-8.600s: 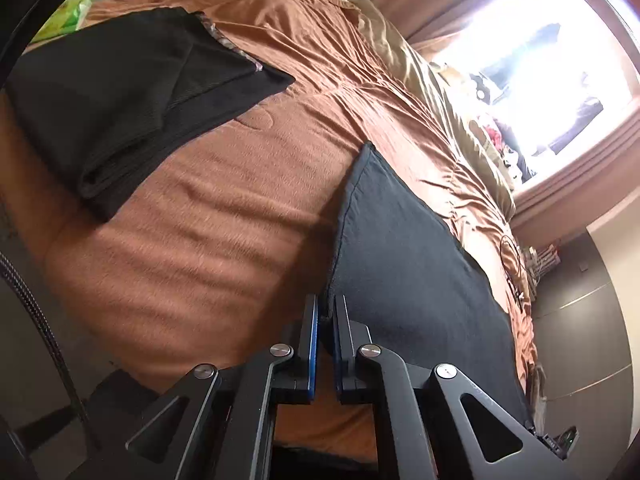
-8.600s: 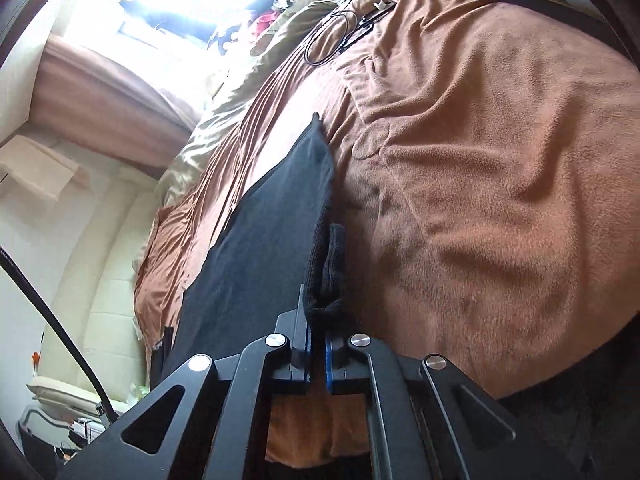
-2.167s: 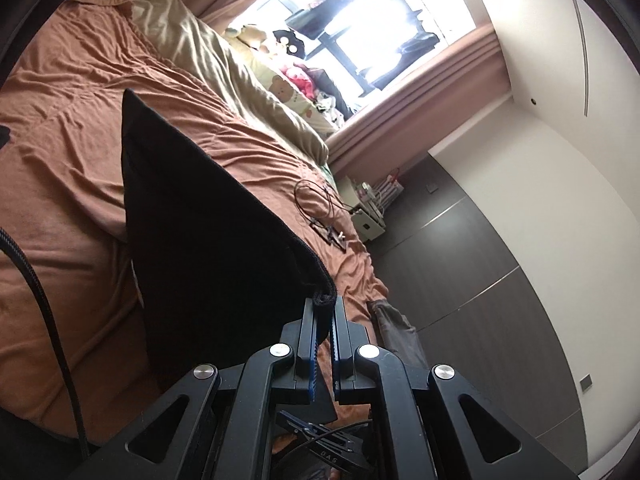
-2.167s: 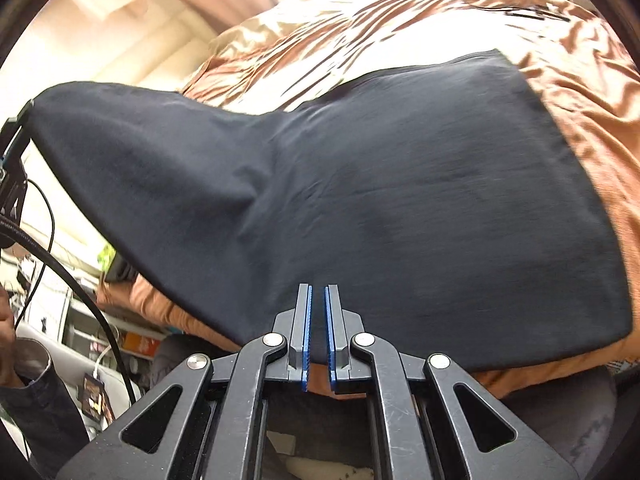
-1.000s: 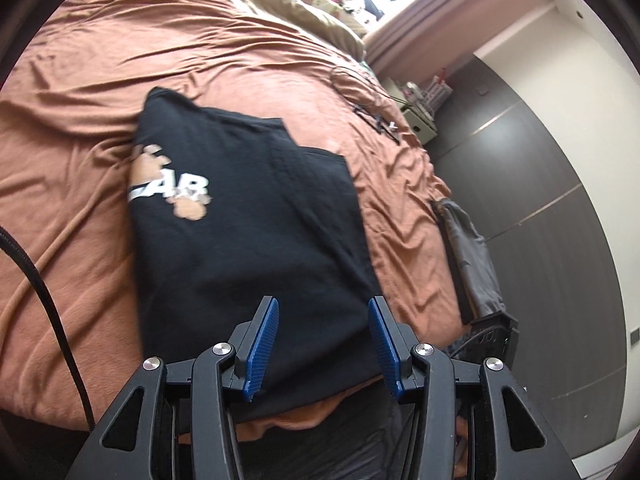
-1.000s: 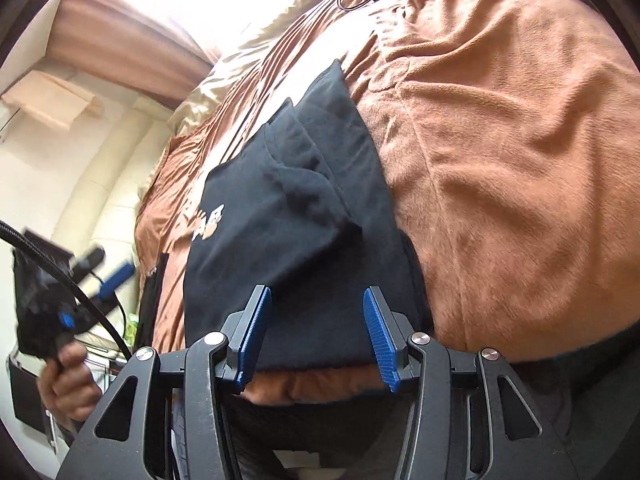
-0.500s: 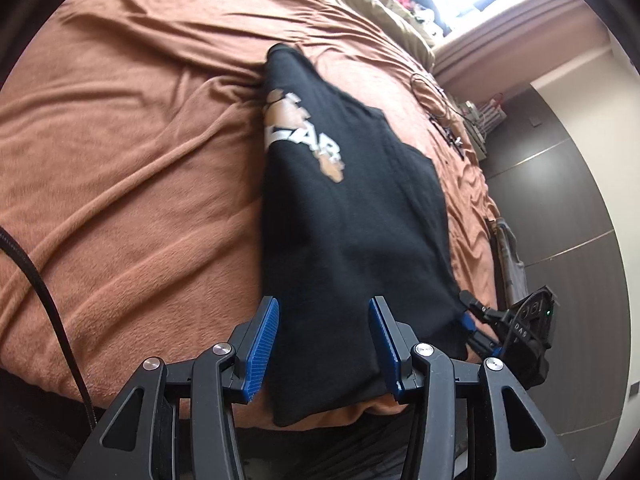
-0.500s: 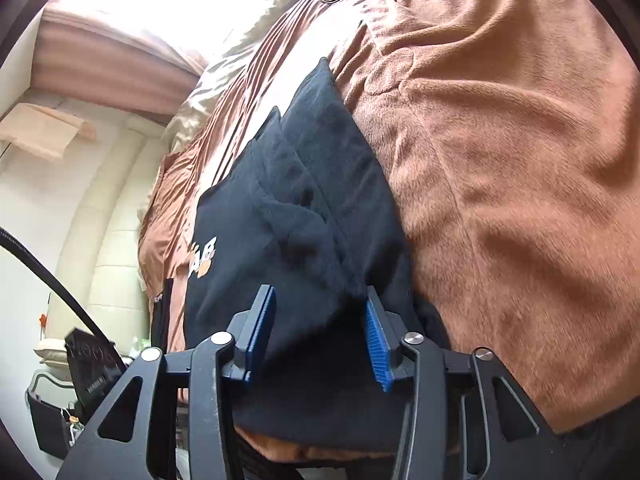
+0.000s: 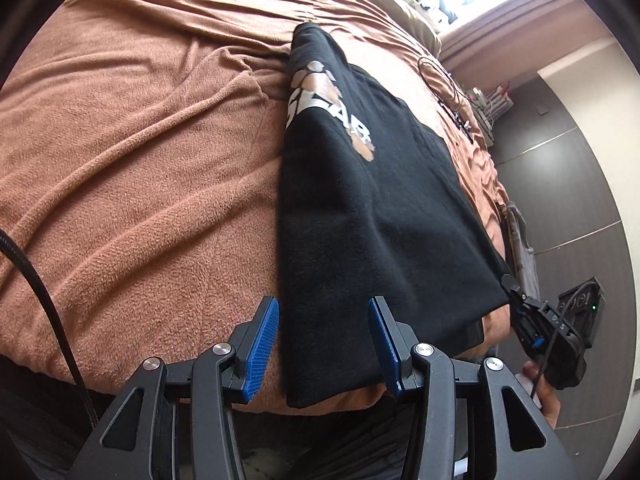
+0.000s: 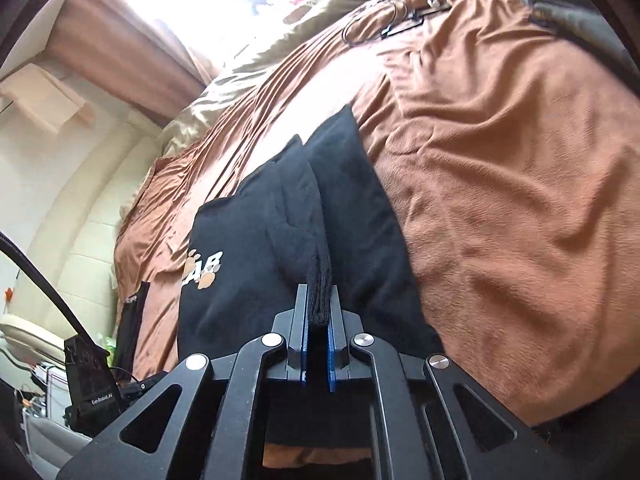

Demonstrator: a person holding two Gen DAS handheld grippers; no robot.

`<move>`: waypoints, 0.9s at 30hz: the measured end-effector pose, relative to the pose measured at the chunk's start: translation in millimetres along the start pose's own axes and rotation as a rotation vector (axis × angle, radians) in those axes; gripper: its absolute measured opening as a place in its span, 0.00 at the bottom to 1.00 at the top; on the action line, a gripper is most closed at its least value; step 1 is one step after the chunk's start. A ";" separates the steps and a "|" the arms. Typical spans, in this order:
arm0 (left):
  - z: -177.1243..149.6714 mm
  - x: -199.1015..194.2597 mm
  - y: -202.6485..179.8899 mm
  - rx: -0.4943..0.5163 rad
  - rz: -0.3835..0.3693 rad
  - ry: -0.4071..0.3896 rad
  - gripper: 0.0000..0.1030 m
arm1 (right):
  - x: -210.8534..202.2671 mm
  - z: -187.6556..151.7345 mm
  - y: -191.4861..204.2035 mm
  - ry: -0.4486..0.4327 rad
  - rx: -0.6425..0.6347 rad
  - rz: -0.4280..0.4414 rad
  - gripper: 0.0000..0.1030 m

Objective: Fold small clothes

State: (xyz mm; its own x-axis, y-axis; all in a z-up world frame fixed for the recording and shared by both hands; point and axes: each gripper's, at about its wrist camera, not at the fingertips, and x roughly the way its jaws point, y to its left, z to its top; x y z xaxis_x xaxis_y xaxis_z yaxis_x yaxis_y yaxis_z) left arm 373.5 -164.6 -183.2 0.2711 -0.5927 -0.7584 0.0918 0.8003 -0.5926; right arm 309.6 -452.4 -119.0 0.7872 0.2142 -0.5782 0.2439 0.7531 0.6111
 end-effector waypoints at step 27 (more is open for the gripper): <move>-5.4 7.7 1.3 0.046 0.040 0.007 0.43 | -37.1 -36.6 -32.7 0.035 0.067 0.027 0.06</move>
State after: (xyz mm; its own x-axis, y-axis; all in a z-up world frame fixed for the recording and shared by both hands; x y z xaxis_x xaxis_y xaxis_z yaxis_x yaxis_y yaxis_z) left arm 370.5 -168.6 -191.3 0.2688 -0.5610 -0.7830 0.1251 0.8263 -0.5491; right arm 251.6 -462.2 -137.3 0.7739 0.2570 -0.5788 0.2610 0.7033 0.6612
